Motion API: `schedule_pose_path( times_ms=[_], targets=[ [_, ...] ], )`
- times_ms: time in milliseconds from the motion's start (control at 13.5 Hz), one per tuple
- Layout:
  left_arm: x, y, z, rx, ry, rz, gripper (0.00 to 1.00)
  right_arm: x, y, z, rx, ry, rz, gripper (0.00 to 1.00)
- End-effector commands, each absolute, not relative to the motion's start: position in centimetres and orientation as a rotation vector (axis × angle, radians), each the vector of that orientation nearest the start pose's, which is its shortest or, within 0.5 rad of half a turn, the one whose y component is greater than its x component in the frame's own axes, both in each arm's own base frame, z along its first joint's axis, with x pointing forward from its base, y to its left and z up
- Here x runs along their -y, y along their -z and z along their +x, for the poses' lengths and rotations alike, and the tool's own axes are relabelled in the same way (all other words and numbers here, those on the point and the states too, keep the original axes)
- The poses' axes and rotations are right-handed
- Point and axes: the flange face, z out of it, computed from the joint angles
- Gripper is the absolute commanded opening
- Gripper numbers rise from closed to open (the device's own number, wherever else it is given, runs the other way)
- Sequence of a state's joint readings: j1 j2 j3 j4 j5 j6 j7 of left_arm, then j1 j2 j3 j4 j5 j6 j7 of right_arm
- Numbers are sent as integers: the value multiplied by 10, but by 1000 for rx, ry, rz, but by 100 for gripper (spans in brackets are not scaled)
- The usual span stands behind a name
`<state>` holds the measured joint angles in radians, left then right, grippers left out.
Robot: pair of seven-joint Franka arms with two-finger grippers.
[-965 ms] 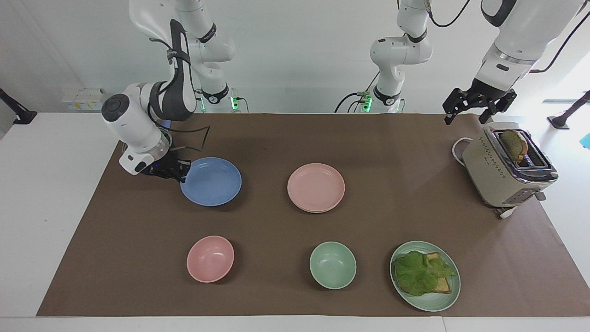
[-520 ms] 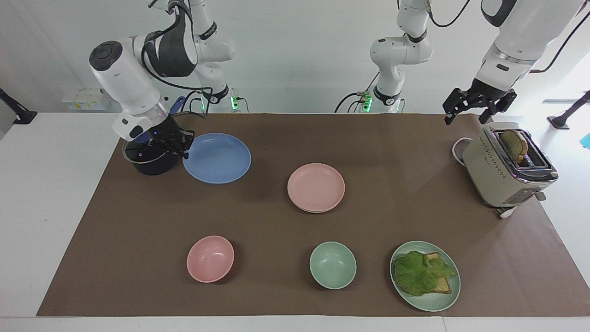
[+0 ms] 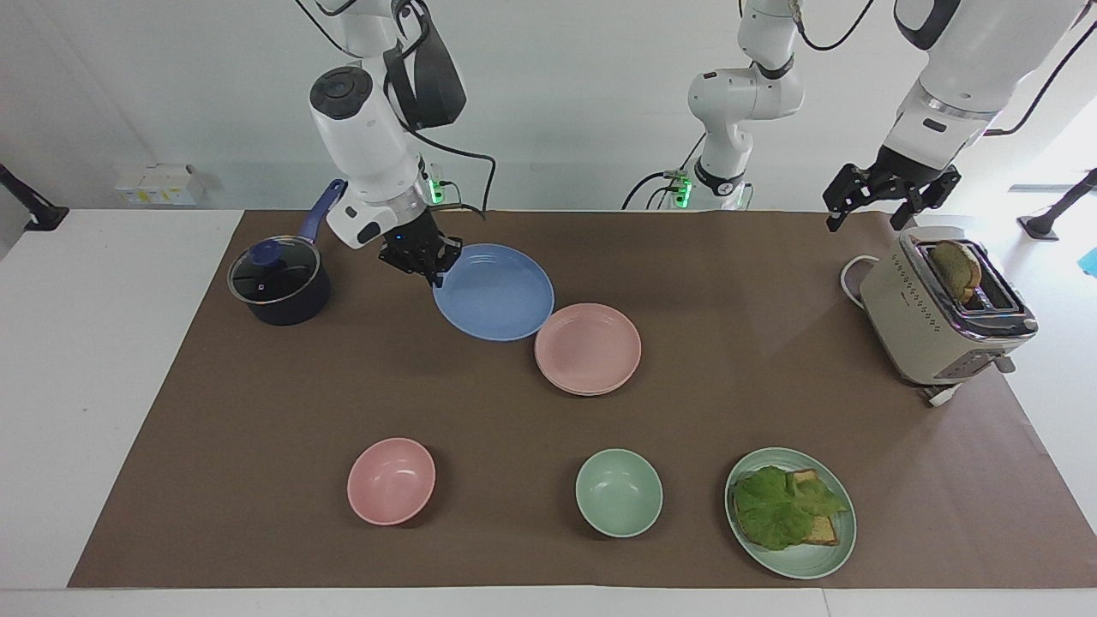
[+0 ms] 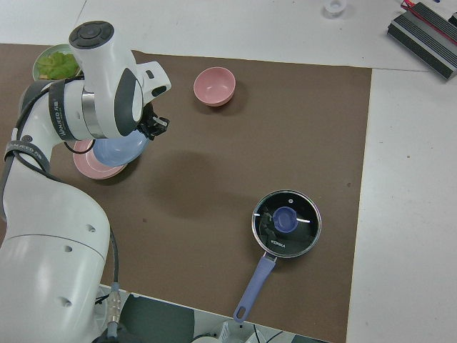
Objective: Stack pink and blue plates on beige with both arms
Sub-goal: 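Carry the blue plate over the pink plate with the right gripper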
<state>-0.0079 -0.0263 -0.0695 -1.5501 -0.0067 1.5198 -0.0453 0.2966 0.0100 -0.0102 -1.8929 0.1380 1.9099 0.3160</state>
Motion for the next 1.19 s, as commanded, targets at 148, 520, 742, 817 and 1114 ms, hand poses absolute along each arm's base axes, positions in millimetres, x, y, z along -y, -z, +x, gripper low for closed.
schedule_pose_path(
  times_ms=[148,520,742,817,1114],
  targets=[
    [41,-645,537,-64,-19,-3132,100,-199,-462,536,-107,-31,-2996,0],
    [41,-645,537,-64,-19,-3132,100,-237,-423,536,-97,-38,-2916,0],
    [41,-645,537,-64,-19,-3132,100,-260,-403,542,-97,8,-2896,0],
    [41,-645,537,-64,-19,-3132,100,-273,-397,546,-105,50,-2866,0],
    [41,-645,537,-64,-19,-3132,100,-304,-368,542,-89,57,-2856,0]
  ],
)
